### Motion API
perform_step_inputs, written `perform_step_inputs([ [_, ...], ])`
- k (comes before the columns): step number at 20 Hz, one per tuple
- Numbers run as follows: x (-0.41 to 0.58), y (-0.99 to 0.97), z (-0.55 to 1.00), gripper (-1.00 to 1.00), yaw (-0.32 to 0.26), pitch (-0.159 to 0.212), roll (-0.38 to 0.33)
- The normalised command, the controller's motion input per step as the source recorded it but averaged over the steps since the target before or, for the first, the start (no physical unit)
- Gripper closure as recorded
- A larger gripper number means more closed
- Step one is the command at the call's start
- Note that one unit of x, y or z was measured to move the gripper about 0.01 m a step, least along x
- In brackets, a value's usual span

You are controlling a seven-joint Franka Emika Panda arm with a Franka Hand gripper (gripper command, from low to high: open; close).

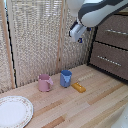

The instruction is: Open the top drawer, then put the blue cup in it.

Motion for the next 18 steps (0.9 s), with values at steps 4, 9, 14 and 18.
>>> perform_step_inputs([
  [4,0.205,-0.12,0.07,-1.00,0.028,0.000,-0.365],
  [9,0.115,-0.13,0.13,-1.00,0.006,0.001,-0.359],
  [14,-0.065,-0.33,0.14,-1.00,-0.013,0.003,-0.316],
  [18,-0.084,-0.41,0.01,-1.00,-0.116,0.028,-0.247],
])
